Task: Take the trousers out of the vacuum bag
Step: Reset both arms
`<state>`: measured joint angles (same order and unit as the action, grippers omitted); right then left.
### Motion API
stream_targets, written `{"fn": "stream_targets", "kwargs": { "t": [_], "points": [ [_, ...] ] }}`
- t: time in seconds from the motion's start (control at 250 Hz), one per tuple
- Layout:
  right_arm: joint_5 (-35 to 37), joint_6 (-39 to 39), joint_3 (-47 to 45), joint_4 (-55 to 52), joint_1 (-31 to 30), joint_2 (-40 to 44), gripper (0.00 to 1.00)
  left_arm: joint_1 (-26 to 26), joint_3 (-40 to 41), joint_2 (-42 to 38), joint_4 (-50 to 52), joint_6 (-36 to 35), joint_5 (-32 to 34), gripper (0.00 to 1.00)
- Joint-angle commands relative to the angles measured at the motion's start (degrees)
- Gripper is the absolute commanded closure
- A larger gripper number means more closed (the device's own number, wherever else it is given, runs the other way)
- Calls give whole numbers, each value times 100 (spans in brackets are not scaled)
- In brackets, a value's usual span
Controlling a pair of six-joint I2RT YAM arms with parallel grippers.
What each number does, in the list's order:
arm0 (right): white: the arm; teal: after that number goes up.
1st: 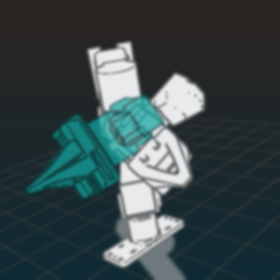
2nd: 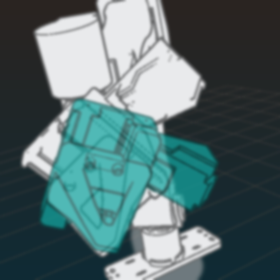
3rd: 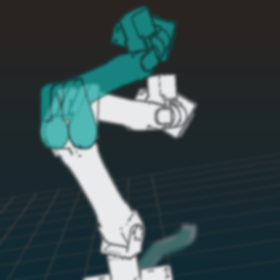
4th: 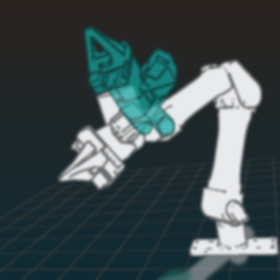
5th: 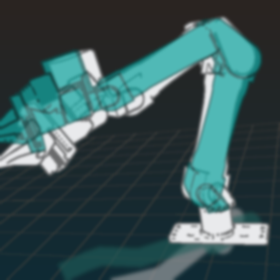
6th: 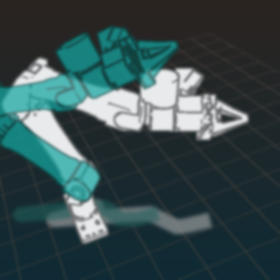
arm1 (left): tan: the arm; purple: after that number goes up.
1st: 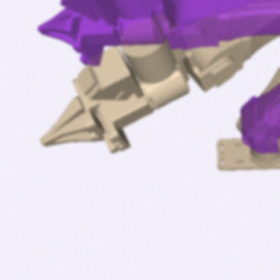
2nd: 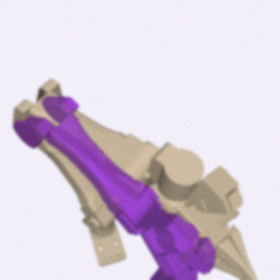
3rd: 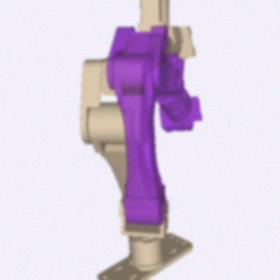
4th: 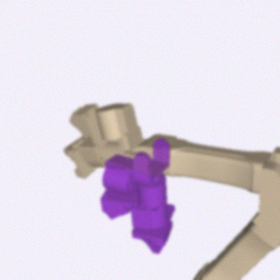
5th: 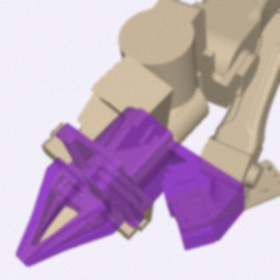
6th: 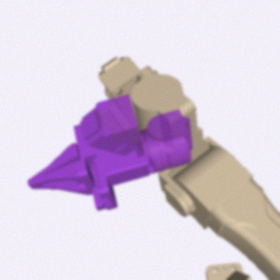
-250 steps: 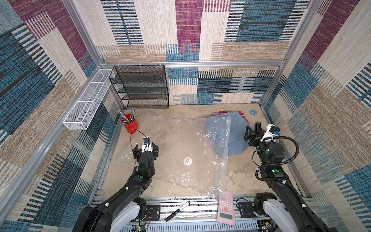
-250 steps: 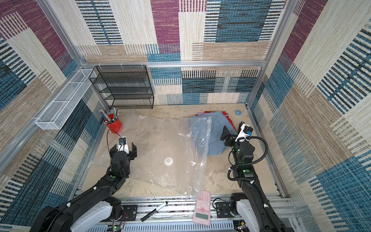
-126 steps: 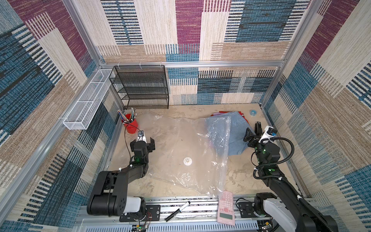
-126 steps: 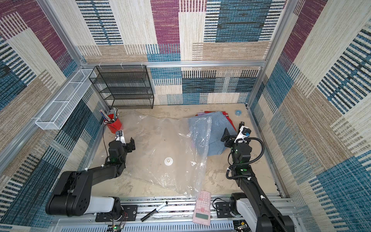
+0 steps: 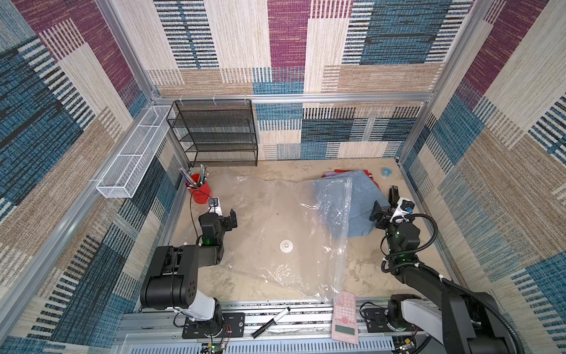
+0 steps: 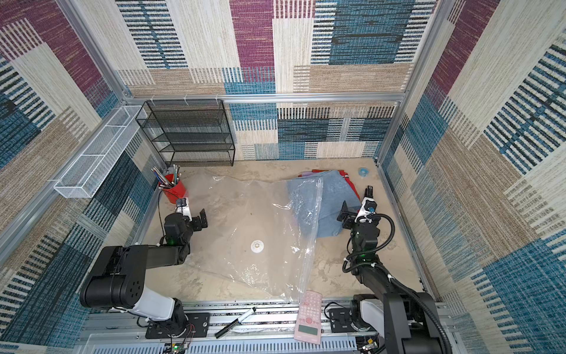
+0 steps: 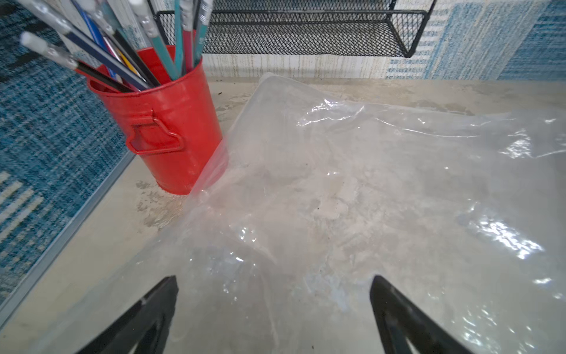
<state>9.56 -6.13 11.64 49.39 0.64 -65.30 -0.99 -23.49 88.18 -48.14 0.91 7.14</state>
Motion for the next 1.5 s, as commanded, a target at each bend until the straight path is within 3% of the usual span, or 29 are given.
{"fn": "stream_targets", "kwargs": {
  "t": [0.0,0.248,0.368,0.444,0.5,0.56,1.492],
  "points": [
    [-111,188,-86,1151,115,-416,1,-6,-49,8,16,10,-116,1],
    [-785,340,-76,2427,204,-1836,1,0,-25,5,-24,23,-107,1],
    [-1170,468,-12,2389,202,-1988,1,-6,-20,-3,-22,19,-107,1],
    [-1342,542,-161,3178,193,-2427,1,-6,-17,-3,-37,23,-107,1],
    [-1165,505,-129,2702,193,-2217,1,1,-2,-11,-50,30,-91,1],
    [-1130,473,-203,3119,195,-2359,1,-6,7,-18,-63,66,-2,1],
    [-1123,472,-180,3005,199,-2316,1,7,17,-18,-84,62,19,1]
  ]
}}
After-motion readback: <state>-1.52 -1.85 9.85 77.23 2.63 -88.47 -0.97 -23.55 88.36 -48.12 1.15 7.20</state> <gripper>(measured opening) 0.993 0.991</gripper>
